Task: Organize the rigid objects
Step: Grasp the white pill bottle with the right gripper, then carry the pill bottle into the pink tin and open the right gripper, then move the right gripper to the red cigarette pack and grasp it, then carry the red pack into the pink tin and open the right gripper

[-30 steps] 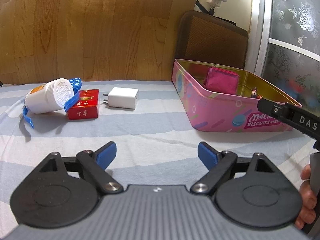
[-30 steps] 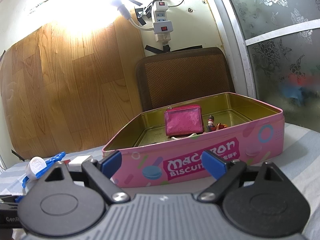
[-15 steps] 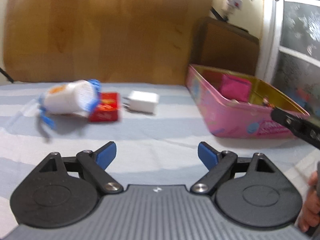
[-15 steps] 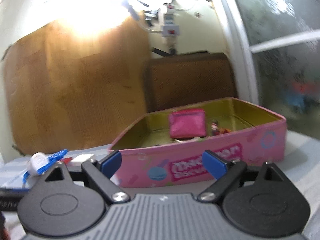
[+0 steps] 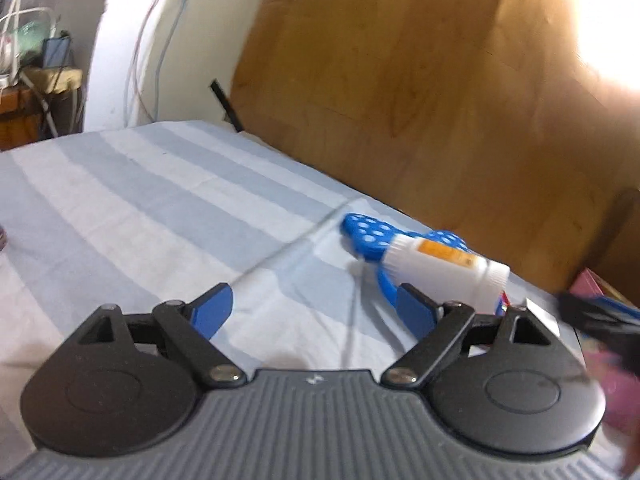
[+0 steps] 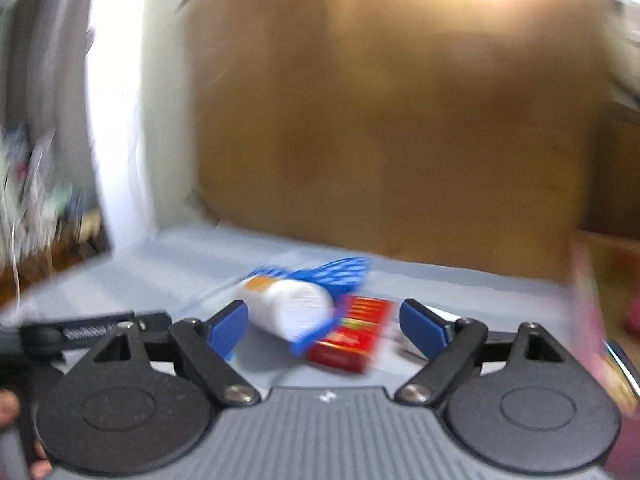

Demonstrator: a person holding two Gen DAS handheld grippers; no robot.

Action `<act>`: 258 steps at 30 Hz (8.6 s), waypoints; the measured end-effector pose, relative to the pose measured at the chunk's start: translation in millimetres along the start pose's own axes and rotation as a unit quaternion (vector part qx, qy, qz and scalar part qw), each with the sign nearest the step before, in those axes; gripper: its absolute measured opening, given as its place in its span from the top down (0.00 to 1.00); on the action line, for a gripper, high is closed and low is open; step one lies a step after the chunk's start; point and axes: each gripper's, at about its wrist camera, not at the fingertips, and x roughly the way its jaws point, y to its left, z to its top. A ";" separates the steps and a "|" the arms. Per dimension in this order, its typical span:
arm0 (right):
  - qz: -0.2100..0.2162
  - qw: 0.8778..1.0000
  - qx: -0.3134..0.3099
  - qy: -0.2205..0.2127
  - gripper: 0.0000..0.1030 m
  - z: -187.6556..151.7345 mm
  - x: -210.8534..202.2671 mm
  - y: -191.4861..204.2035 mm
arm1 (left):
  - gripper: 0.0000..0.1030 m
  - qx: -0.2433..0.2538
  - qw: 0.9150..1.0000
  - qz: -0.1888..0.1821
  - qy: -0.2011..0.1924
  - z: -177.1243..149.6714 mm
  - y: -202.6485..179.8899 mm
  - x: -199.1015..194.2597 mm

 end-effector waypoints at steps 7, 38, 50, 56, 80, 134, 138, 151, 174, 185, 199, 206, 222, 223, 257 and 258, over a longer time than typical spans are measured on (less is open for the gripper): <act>0.014 0.983 -0.165 0.081 0.27 16.5 93.3 39.8 | 0.12 -0.025 1.000 -0.001 0.013 2.0 7.7 5.6; -0.059 0.996 0.033 0.052 0.22 -114.1 -135.3 -68.3 | 0.09 0.102 0.911 -0.355 0.182 -68.6 -144.3 -26.1; -0.067 0.992 0.075 0.080 0.20 -122.7 -121.8 -96.8 | 0.10 0.136 0.908 -0.348 0.188 -63.4 -180.1 -13.8; -0.062 0.993 0.068 0.080 0.35 -118.3 -117.7 -92.6 | 0.19 0.176 0.898 -0.359 0.184 -74.0 -203.3 -31.4; -0.250 0.956 0.149 -0.046 0.27 -93.7 -104.9 -187.1 | 0.06 0.203 0.925 -0.303 0.105 -47.2 -308.2 -7.5; -0.089 0.993 -0.061 0.046 0.27 -38.3 41.8 6.4 | 0.06 0.026 0.997 -0.057 0.045 -14.1 -49.9 7.4; -0.073 0.994 -0.059 0.053 0.26 -31.8 56.5 15.7 | 0.06 0.012 0.997 -0.064 0.050 -12.4 -45.0 6.1; -0.087 0.990 -0.072 0.088 0.34 -17.6 98.1 28.3 | 0.06 -0.016 0.996 -0.067 0.048 -9.2 -36.9 6.6; -0.048 0.994 -0.034 0.095 0.26 -24.7 62.3 -5.5 | 0.06 -0.008 0.997 -0.045 0.059 -10.8 -34.6 15.3; -0.024 0.992 -0.056 0.108 0.44 -65.6 -17.4 -11.5 | 0.06 -0.002 0.997 -0.050 0.060 -10.4 -34.9 16.6; -0.093 0.992 0.053 0.066 0.44 -133.6 -150.9 -42.8 | 0.08 0.102 0.919 -0.303 0.229 -54.8 -132.4 -26.7; -0.008 0.984 0.174 0.046 0.44 -141.6 -155.4 -75.3 | 0.42 0.106 0.885 -0.340 0.299 -71.9 -163.4 -27.1; -0.196 0.967 0.092 -0.132 0.44 -97.5 -202.5 -130.7 | 0.42 0.224 0.847 -0.434 0.210 -49.1 -338.3 -48.8; -0.206 0.965 0.098 -0.132 0.44 -96.3 -200.7 -142.6 | 0.42 0.228 0.845 -0.435 0.212 -52.2 -347.0 -44.7; -0.290 0.932 0.175 -0.126 0.19 -116.5 -182.1 -194.3 | 0.12 0.277 0.929 -0.234 0.080 -59.0 -319.3 -30.9; -0.288 0.933 0.173 -0.125 0.19 -115.9 -181.7 -190.7 | 0.12 0.275 0.930 -0.229 0.079 -58.5 -313.2 -30.6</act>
